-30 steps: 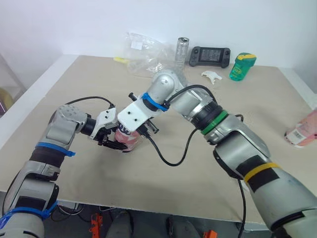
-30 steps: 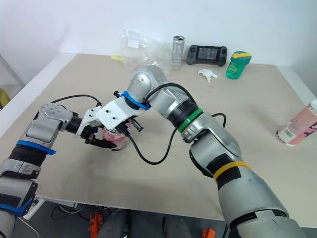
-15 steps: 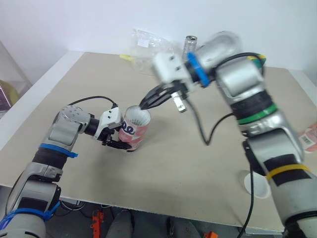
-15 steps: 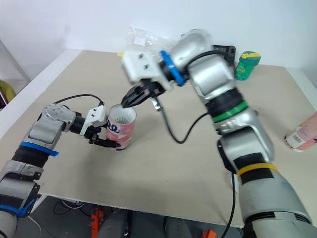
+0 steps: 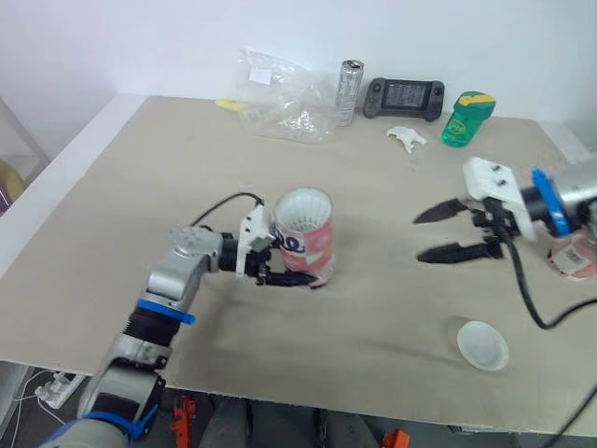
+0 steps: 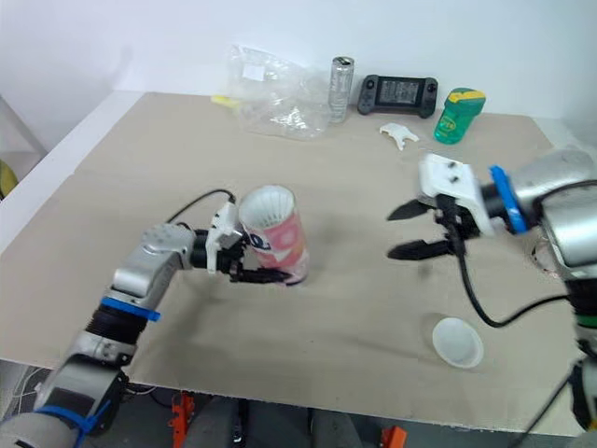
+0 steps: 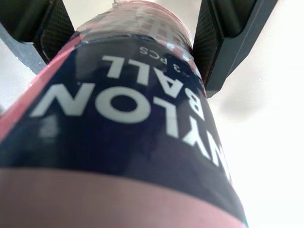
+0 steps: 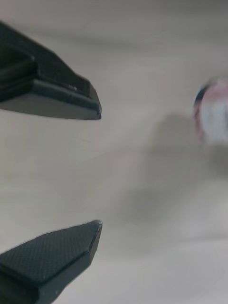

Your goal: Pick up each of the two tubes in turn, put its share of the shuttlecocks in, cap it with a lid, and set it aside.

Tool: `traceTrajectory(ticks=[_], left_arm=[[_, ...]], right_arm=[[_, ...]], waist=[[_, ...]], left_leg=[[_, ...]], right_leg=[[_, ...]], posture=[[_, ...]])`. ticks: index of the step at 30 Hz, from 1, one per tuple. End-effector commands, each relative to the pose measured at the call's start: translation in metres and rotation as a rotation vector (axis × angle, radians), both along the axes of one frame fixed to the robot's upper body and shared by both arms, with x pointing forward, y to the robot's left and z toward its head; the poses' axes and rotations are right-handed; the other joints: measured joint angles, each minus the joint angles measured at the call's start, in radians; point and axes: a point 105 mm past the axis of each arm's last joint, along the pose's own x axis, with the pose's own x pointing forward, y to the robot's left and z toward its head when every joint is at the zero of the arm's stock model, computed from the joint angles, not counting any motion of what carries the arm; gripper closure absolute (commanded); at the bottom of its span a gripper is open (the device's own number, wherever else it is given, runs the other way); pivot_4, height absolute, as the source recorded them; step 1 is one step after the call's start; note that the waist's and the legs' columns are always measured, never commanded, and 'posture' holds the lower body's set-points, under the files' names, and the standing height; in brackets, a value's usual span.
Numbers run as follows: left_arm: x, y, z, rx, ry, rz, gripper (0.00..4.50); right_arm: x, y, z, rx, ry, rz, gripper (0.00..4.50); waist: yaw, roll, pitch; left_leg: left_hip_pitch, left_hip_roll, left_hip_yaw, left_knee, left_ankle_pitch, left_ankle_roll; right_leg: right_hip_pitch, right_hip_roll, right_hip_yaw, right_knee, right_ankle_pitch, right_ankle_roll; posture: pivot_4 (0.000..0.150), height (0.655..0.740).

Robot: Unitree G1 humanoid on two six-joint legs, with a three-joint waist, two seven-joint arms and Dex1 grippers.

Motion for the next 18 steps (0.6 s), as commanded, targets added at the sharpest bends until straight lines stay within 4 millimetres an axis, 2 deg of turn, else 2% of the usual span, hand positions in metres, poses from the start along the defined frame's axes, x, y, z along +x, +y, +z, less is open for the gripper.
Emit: traceTrajectory(ticks=[1, 4, 8, 10, 18], left_arm=[[-0.005, -0.008, -0.001, -0.002, 0.008, -0.037, 1.51], [-0.006, -0.013, -0.016, 0.031, 0.038, -0.048, 1.51], [0.005, -0.010, -0.039, 0.104, -0.004, 0.012, 1.51], [0.009, -0.008, -0.044, 0.113, -0.023, 0.035, 1.51], [0.016, 0.005, -0.054, 0.124, -0.037, 0.091, 1.51]], right_arm=[[-0.007, -0.034, -0.011, -0.171, 0.007, -0.036, 1.08], [-0.011, -0.061, -0.032, -0.323, 0.050, -0.058, 1.08], [-0.012, -0.071, -0.056, -0.369, 0.096, -0.063, 1.08], [-0.012, -0.075, -0.066, -0.404, 0.104, -0.059, 1.08], [-0.008, -0.061, -0.082, -0.327, 0.134, -0.066, 1.08]], waist=[[-0.001, 0.000, 0.000], [-0.002, 0.000, 0.000], [-0.005, 0.000, 0.000], [-0.005, 0.000, 0.000], [-0.005, 0.000, 0.000]], left_leg=[[0.000, 0.000, 0.000, 0.001, 0.000, 0.000], [0.001, 0.000, 0.002, 0.002, 0.001, 0.000], [0.005, 0.000, 0.007, 0.002, 0.002, 0.000], [0.009, 0.000, 0.009, 0.002, 0.002, 0.000], [0.011, 0.000, 0.013, 0.003, 0.007, 0.004]], right_leg=[[0.001, 0.000, 0.000, 0.000, 0.000, 0.000], [0.001, 0.000, 0.002, 0.000, -0.003, 0.008], [0.002, 0.000, 0.009, 0.000, -0.001, 0.011], [0.005, 0.000, 0.011, 0.000, 0.000, 0.012], [0.006, 0.000, 0.016, -0.001, 0.007, 0.012]], posture=[[0.150, 0.7394], [0.150, 0.7394], [0.150, 0.7394], [0.150, 0.7394], [0.150, 0.7394]])
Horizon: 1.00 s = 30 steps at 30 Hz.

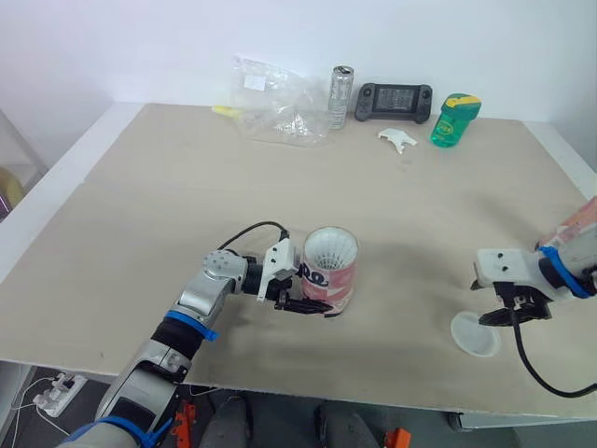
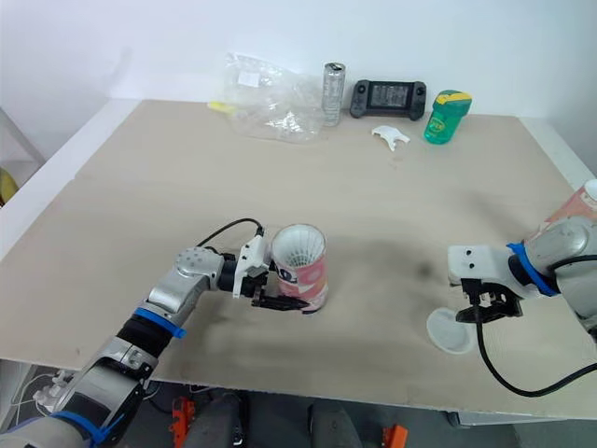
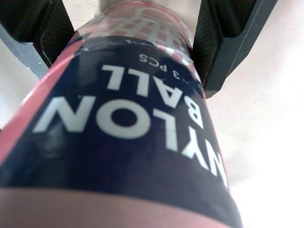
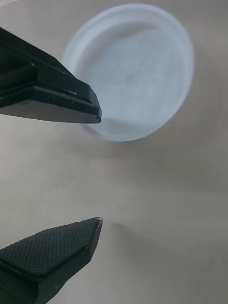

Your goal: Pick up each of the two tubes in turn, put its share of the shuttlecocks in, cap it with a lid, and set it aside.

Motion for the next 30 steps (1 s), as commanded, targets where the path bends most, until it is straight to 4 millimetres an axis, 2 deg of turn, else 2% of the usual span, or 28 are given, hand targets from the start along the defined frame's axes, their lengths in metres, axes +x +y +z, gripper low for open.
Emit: traceTrajectory(ticks=[1, 4, 6, 7, 8, 10, 12, 13, 15, 16, 19, 22, 27, 30], left_arm=[[0.007, 0.018, -0.019, 0.068, 0.036, 0.080, 1.51], [0.009, 0.019, -0.017, 0.065, 0.040, 0.086, 1.51], [0.010, 0.019, -0.016, 0.064, 0.039, 0.089, 1.51], [0.011, 0.019, -0.015, 0.063, 0.039, 0.090, 1.51], [0.011, 0.019, -0.014, 0.062, 0.039, 0.091, 1.51], [0.012, 0.019, -0.013, 0.062, 0.039, 0.090, 1.51], [0.014, 0.018, -0.012, 0.063, 0.038, 0.091, 1.51], [0.014, 0.019, -0.012, 0.064, 0.039, 0.088, 1.51], [0.015, 0.019, -0.011, 0.067, 0.040, 0.085, 1.51], [0.016, 0.019, -0.011, 0.073, 0.036, 0.083, 1.51], [0.018, 0.020, -0.010, 0.084, 0.028, 0.081, 1.51], [0.020, 0.021, -0.010, 0.096, 0.022, 0.080, 1.51], [0.020, 0.021, -0.009, 0.123, 0.029, 0.052, 1.51], [0.019, 0.022, -0.008, 0.148, 0.022, 0.029, 1.51]], right_arm=[[0.001, 0.005, 0.005, 0.012, -0.013, 0.011, 1.08], [-0.004, 0.007, -0.001, 0.002, 0.015, 0.027, 1.08], [-0.004, 0.008, -0.004, 0.002, 0.022, 0.029, 1.58], [-0.005, 0.009, -0.005, 0.004, 0.024, 0.032, 1.87], [-0.004, 0.010, -0.005, 0.004, 0.022, 0.034, 2.49], [-0.004, 0.012, -0.003, 0.009, 0.021, 0.042, 3.31], [-0.002, 0.015, 0.002, 0.022, 0.011, 0.048, 4.30], [-0.001, 0.017, 0.006, 0.035, 0.001, 0.054, 4.44], [0.003, 0.024, 0.016, 0.065, -0.028, 0.063, 4.44], [0.008, 0.034, 0.026, 0.105, -0.066, 0.085, 4.44], [0.025, 0.076, 0.066, 0.308, -0.183, 0.114, 4.44], [0.022, 0.116, 0.104, 0.441, -0.227, 0.227, 4.44], [0.019, 0.170, 0.161, 0.499, -0.342, 0.454, 4.44], [0.022, 0.193, 0.177, 0.506, -0.382, 0.532, 4.44]], waist=[[0.000, 0.000, 0.000], [-0.001, 0.000, 0.000], [-0.002, 0.000, 0.000], [-0.002, 0.000, 0.000], [-0.003, 0.000, 0.000], [-0.003, 0.000, 0.000], [-0.003, 0.000, 0.000], [-0.003, 0.000, 0.000], [-0.004, 0.000, 0.000], [-0.005, 0.000, 0.000], [-0.018, 0.000, 0.000], [-0.024, -0.001, 0.001], [-0.028, -0.003, 0.001], [-0.028, -0.004, 0.001]], left_leg=[[0.000, 0.000, 0.000, 0.000, 0.001, 0.000], [0.002, 0.000, 0.001, 0.000, 0.001, 0.001], [0.003, 0.001, 0.002, 0.000, 0.001, 0.001], [0.003, 0.001, 0.002, 0.000, 0.001, 0.001], [0.004, 0.001, 0.002, 0.000, 0.002, 0.001], [0.004, 0.001, 0.003, 0.000, 0.002, 0.001], [0.004, 0.001, 0.004, 0.000, 0.002, 0.001], [0.005, 0.001, 0.004, 0.000, 0.002, 0.001], [0.005, 0.001, 0.005, 0.000, 0.002, 0.001], [0.005, 0.001, 0.006, 0.000, 0.002, 0.001], [0.005, 0.002, 0.008, 0.000, 0.002, 0.001], [0.004, 0.001, 0.008, -0.001, 0.005, 0.000], [0.002, 0.002, 0.009, -0.001, 0.005, 0.001], [-0.001, 0.003, 0.010, -0.003, 0.005, 0.001]], right_leg=[[0.000, 0.000, 0.000, 0.000, 0.000, -0.001], [0.000, 0.000, 0.000, 0.000, 0.001, -0.003], [0.000, 0.000, 0.001, 0.000, 0.002, -0.004], [0.001, 0.000, 0.001, 0.000, 0.002, -0.004], [0.001, 0.000, 0.001, 0.000, 0.002, -0.004], [0.001, 0.001, 0.002, 0.000, 0.002, -0.004], [0.001, 0.001, 0.003, 0.000, 0.002, -0.003], [0.001, 0.000, 0.003, 0.000, 0.003, -0.003], [0.001, 0.000, 0.004, 0.000, 0.003, -0.003], [0.001, 0.000, 0.004, 0.000, 0.003, -0.003], [0.000, 0.000, 0.007, 0.000, 0.005, -0.002], [-0.001, 0.000, 0.007, 0.000, 0.007, -0.001], [-0.003, 0.000, 0.007, -0.001, 0.007, -0.001], [-0.008, 0.000, 0.007, -0.001, 0.007, -0.001]], posture=[[0.150, 0.7394], [0.150, 0.7394], [0.150, 0.7394], [0.150, 0.7394], [0.150, 0.7394], [0.150, 0.7394], [0.150, 0.7394], [0.150, 0.7394], [0.150, 0.7394], [0.150, 0.7394], [0.150, 0.7394], [0.150, 0.7394], [0.150, 0.7394], [0.150, 0.7394]])
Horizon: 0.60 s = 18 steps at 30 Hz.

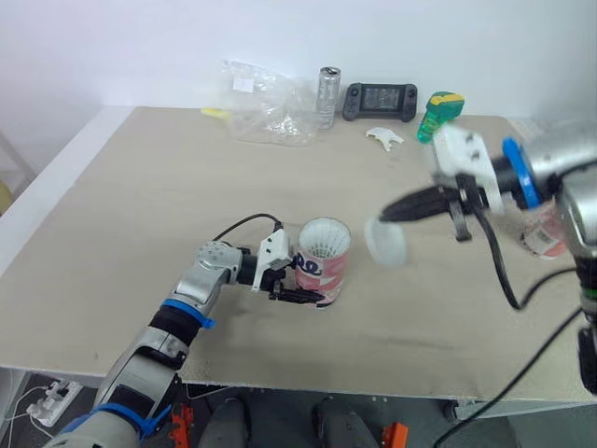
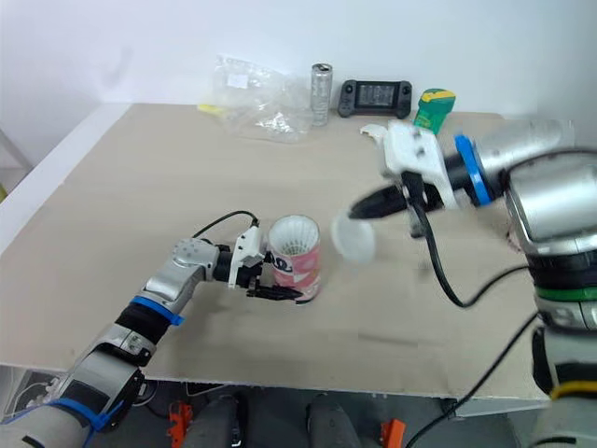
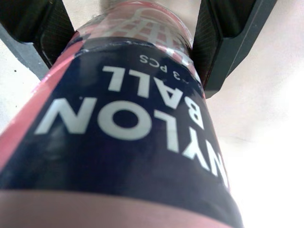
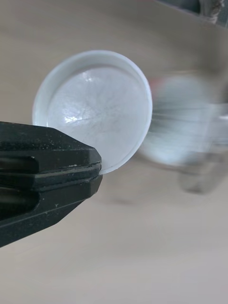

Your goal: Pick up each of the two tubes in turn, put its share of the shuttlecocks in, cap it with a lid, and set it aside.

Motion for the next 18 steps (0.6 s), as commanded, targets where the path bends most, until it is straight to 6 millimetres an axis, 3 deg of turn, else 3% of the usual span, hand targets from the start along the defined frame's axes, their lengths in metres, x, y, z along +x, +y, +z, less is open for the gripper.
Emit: traceTrajectory(ticks=[1, 6, 11, 18], left_arm=[[0.004, 0.013, -0.012, 0.099, 0.016, 0.027, 1.51], [0.004, 0.015, -0.007, 0.141, -0.005, 0.007, 1.51], [0.003, 0.018, -0.010, 0.150, -0.002, 0.015, 1.51], [0.001, 0.019, -0.013, 0.155, 0.010, 0.019, 1.51]], right_arm=[[0.000, 0.018, 0.012, -0.017, -0.052, 0.071, 4.44], [0.001, 0.038, 0.008, -0.100, -0.097, 0.157, 4.44], [0.009, 0.041, -0.007, -0.220, -0.140, 0.181, 4.44], [0.005, 0.049, -0.011, -0.285, -0.176, 0.240, 4.44]], waist=[[0.000, -0.001, -0.001], [0.000, -0.002, 0.000], [0.000, -0.002, 0.000], [-0.001, -0.002, 0.000]], left_leg=[[-0.001, 0.001, 0.000, 0.000, 0.000, 0.000], [-0.004, 0.001, 0.001, -0.001, 0.000, 0.000], [-0.004, 0.001, 0.001, -0.003, 0.000, 0.000], [-0.004, 0.002, 0.001, -0.003, 0.000, 0.000]], right_leg=[[-0.001, 0.000, 0.000, 0.000, 0.000, 0.000], [-0.005, 0.001, 0.000, 0.000, 0.001, 0.003], [-0.006, 0.001, 0.000, 0.000, 0.001, 0.003], [-0.006, 0.002, 0.000, 0.000, 0.001, 0.002]], posture=[[0.150, 0.7394], [0.150, 0.7394], [0.150, 0.7394], [0.150, 0.7394]])
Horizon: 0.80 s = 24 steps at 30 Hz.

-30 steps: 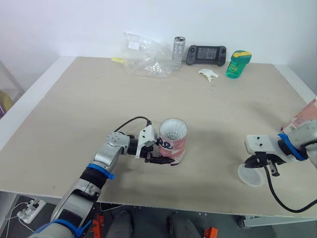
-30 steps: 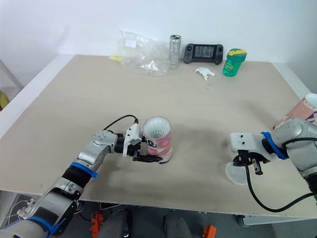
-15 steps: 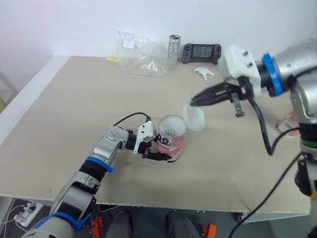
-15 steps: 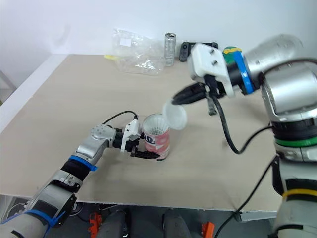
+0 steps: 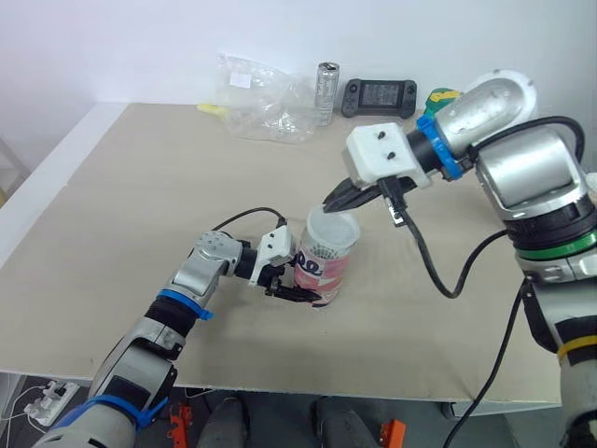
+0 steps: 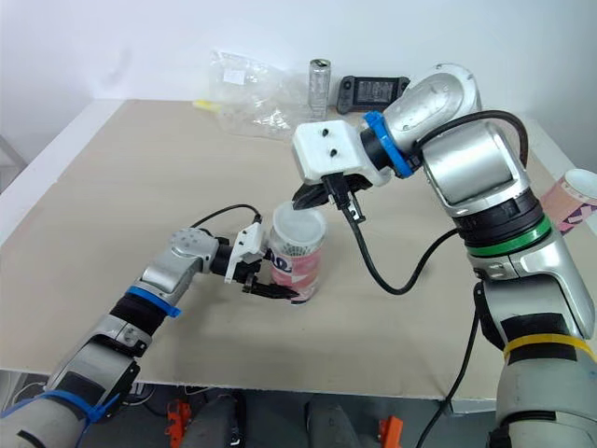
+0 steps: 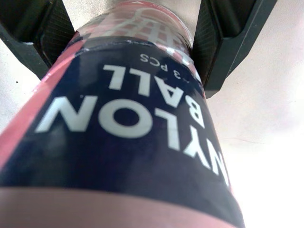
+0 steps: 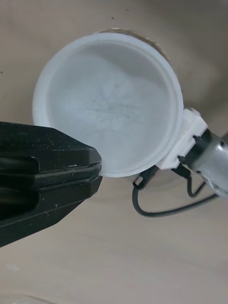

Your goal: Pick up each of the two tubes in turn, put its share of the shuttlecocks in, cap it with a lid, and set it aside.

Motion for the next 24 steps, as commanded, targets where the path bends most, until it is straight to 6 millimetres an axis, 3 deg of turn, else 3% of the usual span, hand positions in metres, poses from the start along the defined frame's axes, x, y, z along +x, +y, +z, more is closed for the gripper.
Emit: traceTrajectory(ticks=[1, 11, 18, 24], left_arm=[[0.003, 0.017, -0.019, 0.093, 0.029, 0.056, 1.51], [0.003, 0.017, -0.020, 0.095, 0.037, 0.058, 1.51], [0.004, 0.017, -0.021, 0.095, 0.041, 0.061, 1.51], [0.004, 0.017, -0.021, 0.095, 0.042, 0.063, 1.51]], right_arm=[[-0.009, 0.006, 0.013, -0.037, -0.052, 0.065, 4.44], [-0.020, 0.011, 0.025, -0.022, -0.091, 0.098, 4.44], [-0.027, 0.014, 0.020, -0.032, -0.073, 0.124, 4.44], [-0.022, 0.005, 0.009, -0.097, -0.083, 0.109, 4.44]], waist=[[0.000, 0.000, 0.000], [0.000, 0.000, 0.000], [0.000, 0.000, 0.000], [0.000, 0.000, 0.000]], left_leg=[[0.000, 0.000, 0.000, 0.000, 0.000, 0.000], [0.000, 0.000, 0.000, 0.000, 0.000, 0.000], [0.000, 0.000, 0.000, 0.000, 0.000, 0.000], [0.000, 0.000, 0.000, 0.000, 0.000, 0.000]], right_leg=[[0.000, 0.000, 0.000, 0.000, 0.000, 0.000], [-0.001, 0.000, 0.000, 0.000, 0.000, 0.000], [-0.001, 0.000, 0.000, 0.000, 0.000, 0.000], [-0.001, 0.000, 0.000, 0.000, 0.000, 0.000]], posture=[[0.150, 0.7394], [0.150, 0.7394], [0.150, 0.7394], [0.150, 0.7394]])
